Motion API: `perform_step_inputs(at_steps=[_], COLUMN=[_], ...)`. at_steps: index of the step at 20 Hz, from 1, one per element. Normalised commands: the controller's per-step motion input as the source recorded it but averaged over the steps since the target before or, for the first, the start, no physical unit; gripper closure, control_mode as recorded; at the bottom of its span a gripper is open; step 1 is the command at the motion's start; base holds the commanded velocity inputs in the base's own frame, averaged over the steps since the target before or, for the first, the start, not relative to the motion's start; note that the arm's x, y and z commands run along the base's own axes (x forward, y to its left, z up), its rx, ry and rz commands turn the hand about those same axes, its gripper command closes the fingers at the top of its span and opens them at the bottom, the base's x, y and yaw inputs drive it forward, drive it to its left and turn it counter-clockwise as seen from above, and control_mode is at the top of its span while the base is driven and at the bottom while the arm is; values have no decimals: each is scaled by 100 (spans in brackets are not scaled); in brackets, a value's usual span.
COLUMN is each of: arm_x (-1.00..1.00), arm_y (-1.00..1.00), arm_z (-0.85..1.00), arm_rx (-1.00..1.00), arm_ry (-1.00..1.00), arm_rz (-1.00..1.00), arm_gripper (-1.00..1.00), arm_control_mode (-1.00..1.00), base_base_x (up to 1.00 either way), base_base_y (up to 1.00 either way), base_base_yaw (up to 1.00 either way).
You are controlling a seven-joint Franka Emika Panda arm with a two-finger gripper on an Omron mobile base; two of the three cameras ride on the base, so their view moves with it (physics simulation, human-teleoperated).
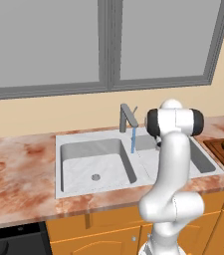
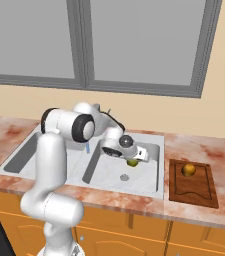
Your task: Pick the mango, orange from the sink and place them on the cutting board to airdry. Then turn off the sink faucet.
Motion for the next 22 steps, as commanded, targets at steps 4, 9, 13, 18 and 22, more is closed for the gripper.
perform_step_inputs(at_steps=[4, 9, 13, 18, 22], arm_x=[-18, -38, -53, -57, -58], arm_y=[0, -15, -25, -23, -25], arm_z=[81, 66, 66, 61, 67], arm_rx=[5, 5, 4, 3, 3], arm_ry=[1, 0, 0, 0, 0], arm_rz=[0, 2, 2, 2, 1], arm_gripper=[100, 100, 100, 100, 100], arm_control_mode=[-100, -100, -100, -100, -100], base_base_x=[0, 0, 0, 0, 0], base_base_y=[0, 0, 0, 0, 0], base_base_yaw=[0, 0, 0, 0, 0])
